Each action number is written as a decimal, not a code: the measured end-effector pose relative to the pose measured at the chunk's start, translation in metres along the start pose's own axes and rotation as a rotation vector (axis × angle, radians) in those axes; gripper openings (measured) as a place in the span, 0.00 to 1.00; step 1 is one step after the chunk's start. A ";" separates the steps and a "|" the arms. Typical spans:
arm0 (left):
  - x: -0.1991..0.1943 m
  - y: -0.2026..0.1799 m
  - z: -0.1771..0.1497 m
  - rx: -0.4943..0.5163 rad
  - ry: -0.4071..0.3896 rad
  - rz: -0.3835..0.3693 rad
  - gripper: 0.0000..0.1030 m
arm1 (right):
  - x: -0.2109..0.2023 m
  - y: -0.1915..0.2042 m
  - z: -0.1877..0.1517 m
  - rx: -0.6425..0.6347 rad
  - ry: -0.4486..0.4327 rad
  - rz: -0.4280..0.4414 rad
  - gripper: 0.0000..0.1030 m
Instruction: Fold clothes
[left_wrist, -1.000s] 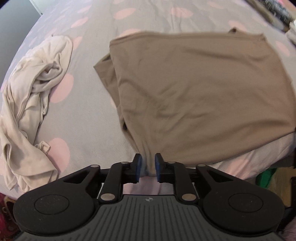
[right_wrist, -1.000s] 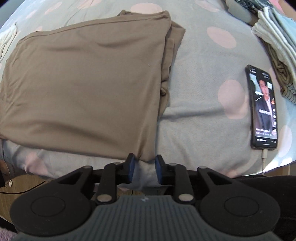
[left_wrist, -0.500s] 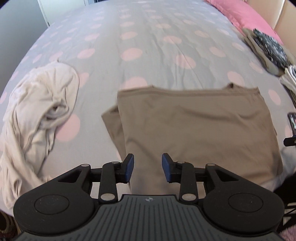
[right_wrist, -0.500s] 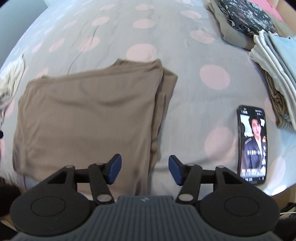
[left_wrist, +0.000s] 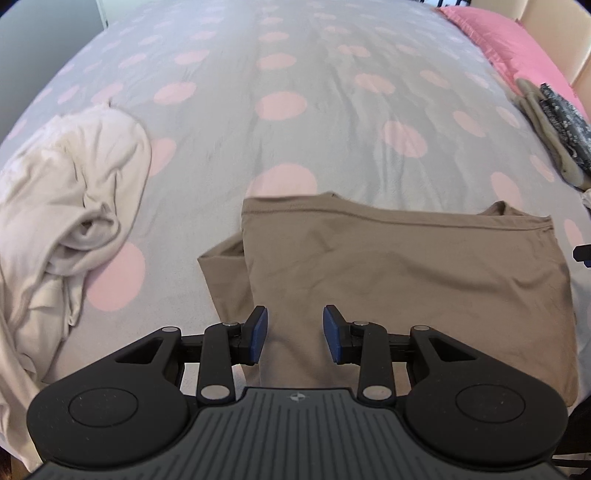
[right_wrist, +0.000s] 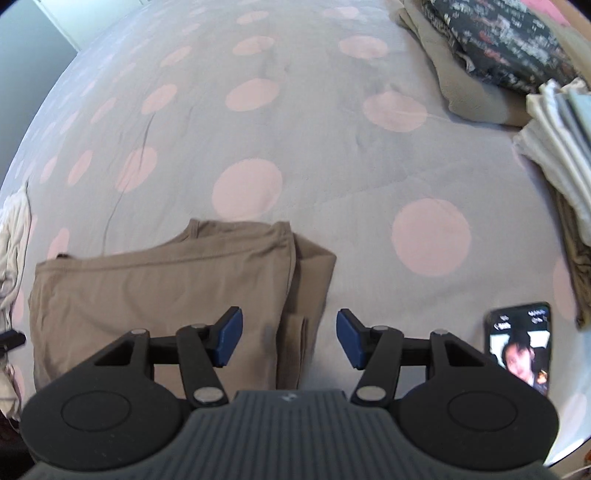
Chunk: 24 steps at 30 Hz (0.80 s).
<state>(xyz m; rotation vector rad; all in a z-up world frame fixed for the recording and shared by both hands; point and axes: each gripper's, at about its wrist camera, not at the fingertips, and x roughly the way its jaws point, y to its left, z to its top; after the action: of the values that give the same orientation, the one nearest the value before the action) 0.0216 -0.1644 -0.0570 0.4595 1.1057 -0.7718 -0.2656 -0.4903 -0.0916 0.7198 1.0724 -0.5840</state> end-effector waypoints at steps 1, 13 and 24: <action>0.003 0.000 0.002 -0.001 0.006 0.001 0.30 | 0.006 -0.002 0.002 0.007 0.011 0.004 0.58; 0.023 -0.004 0.014 0.025 0.007 0.028 0.30 | 0.052 -0.004 0.001 -0.023 0.054 0.032 0.13; 0.011 0.008 0.008 -0.006 -0.032 0.036 0.30 | 0.017 0.017 -0.001 -0.029 0.013 0.075 0.07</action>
<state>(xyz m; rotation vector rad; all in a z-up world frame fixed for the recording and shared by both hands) 0.0348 -0.1676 -0.0640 0.4593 1.0672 -0.7418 -0.2472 -0.4801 -0.1037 0.7363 1.0592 -0.4997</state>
